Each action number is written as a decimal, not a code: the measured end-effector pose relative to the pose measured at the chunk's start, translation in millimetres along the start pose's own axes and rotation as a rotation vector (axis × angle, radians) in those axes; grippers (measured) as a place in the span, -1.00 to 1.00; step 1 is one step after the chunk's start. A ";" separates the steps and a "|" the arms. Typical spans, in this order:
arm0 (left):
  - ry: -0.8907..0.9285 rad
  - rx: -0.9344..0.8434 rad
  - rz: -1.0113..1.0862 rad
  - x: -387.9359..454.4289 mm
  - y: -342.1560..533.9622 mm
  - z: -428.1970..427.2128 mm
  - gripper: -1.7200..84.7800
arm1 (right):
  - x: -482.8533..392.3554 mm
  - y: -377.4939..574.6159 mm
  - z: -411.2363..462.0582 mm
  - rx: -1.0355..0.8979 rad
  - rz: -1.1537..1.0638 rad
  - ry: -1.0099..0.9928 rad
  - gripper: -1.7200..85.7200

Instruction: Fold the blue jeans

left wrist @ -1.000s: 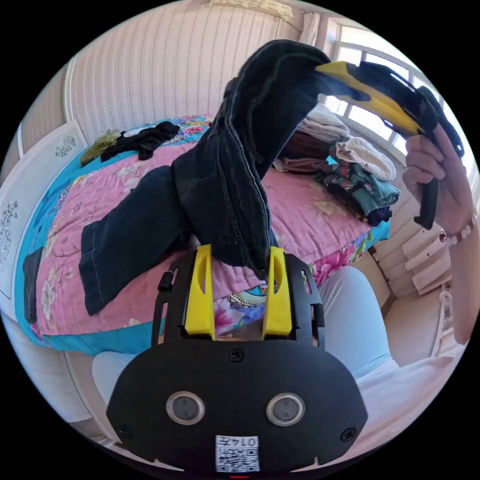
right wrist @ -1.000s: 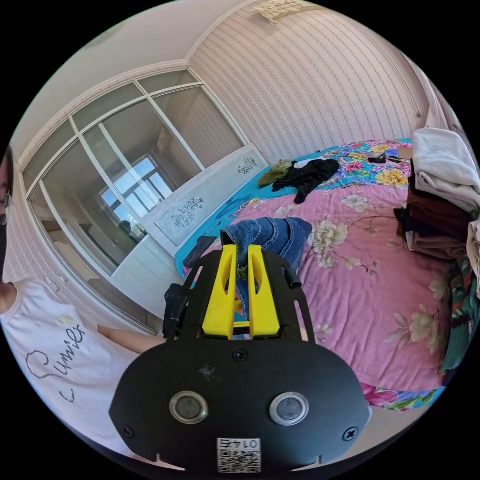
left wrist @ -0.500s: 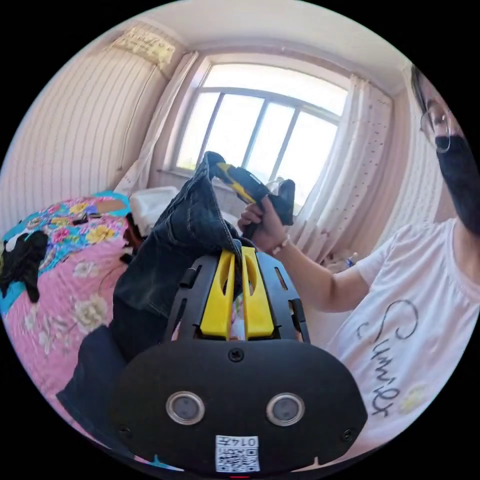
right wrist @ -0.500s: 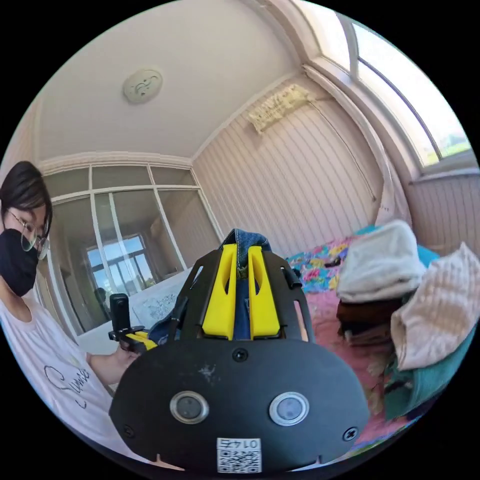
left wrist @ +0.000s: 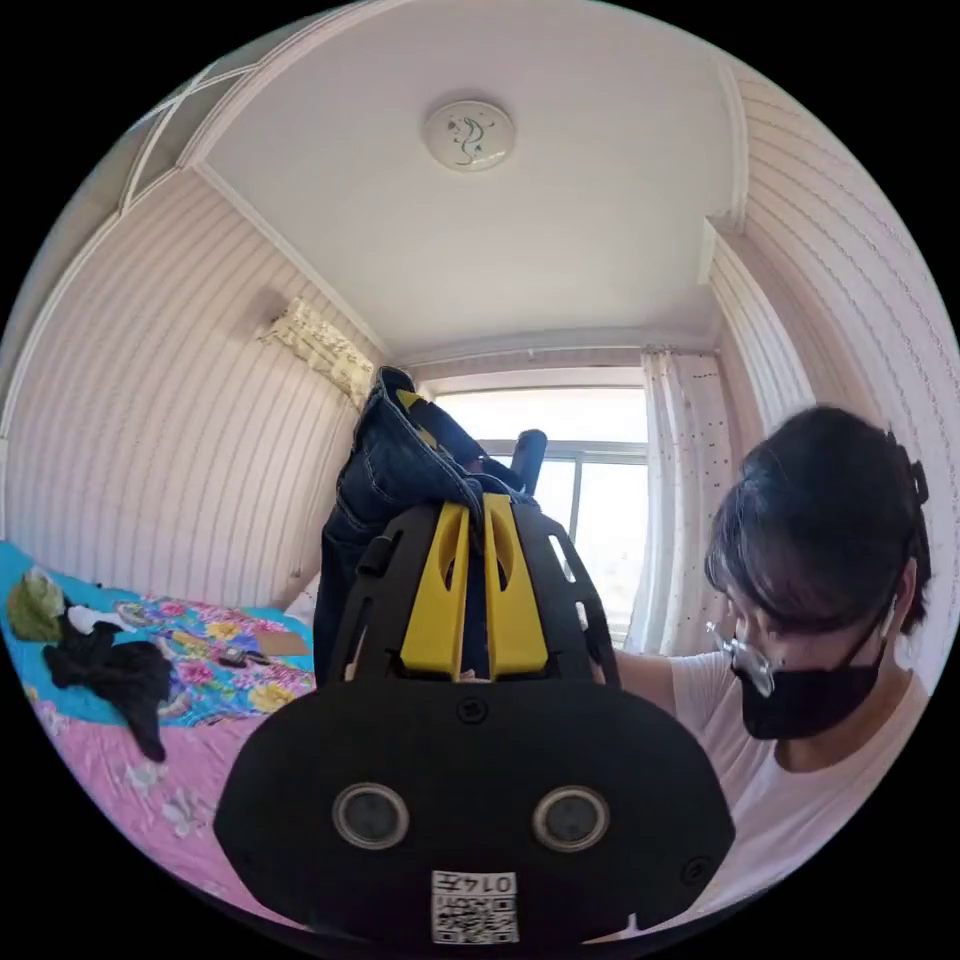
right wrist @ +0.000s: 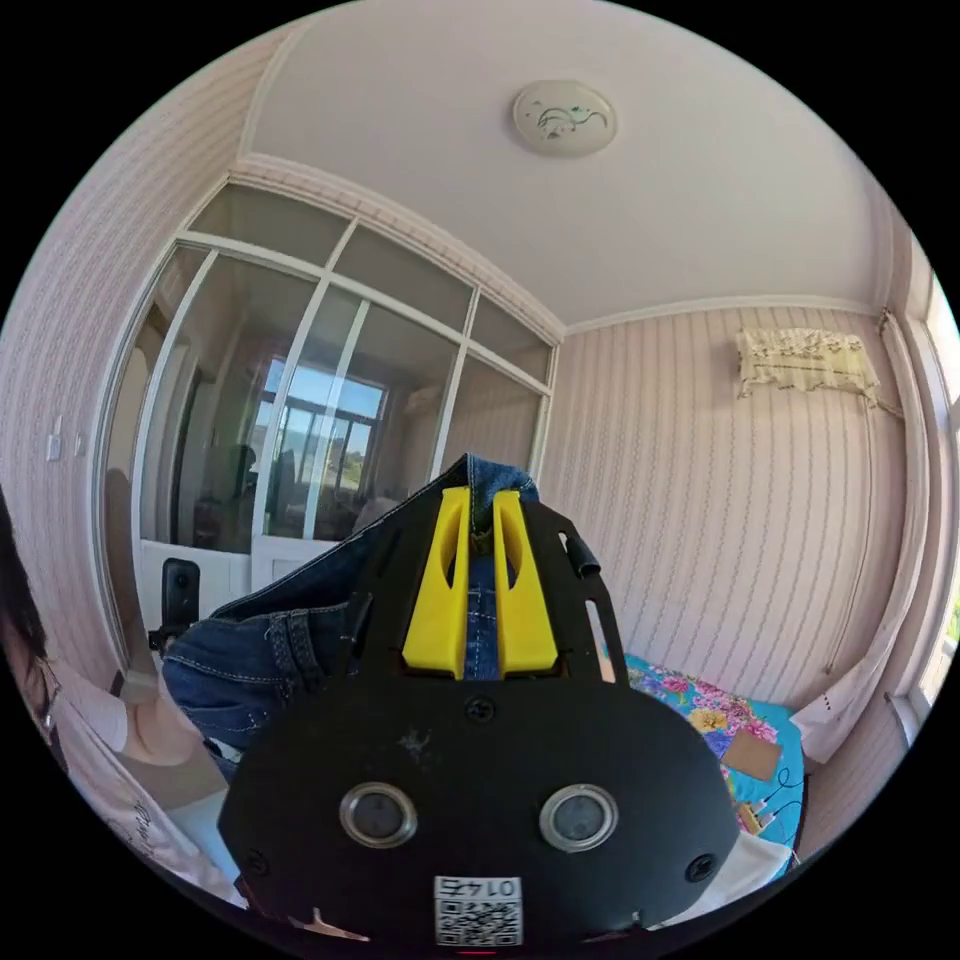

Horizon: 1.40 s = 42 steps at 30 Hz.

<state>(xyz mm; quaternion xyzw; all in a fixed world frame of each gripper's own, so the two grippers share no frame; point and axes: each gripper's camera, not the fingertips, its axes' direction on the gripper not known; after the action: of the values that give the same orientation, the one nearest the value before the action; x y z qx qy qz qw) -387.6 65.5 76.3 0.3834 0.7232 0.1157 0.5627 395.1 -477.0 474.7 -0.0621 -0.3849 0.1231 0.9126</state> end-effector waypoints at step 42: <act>-1.087 -0.593 -1.030 -311.3 200.2 -334.5 -0.86 | -145.1 427.7 436.1 -0.916 0.261 -0.408 -0.89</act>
<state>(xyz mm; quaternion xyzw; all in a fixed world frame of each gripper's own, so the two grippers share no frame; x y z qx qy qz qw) -581.9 76.7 535.6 -0.1609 0.3732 -0.1736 0.8971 -91.3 -97.0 589.5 -0.4774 -0.5584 0.0643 0.6753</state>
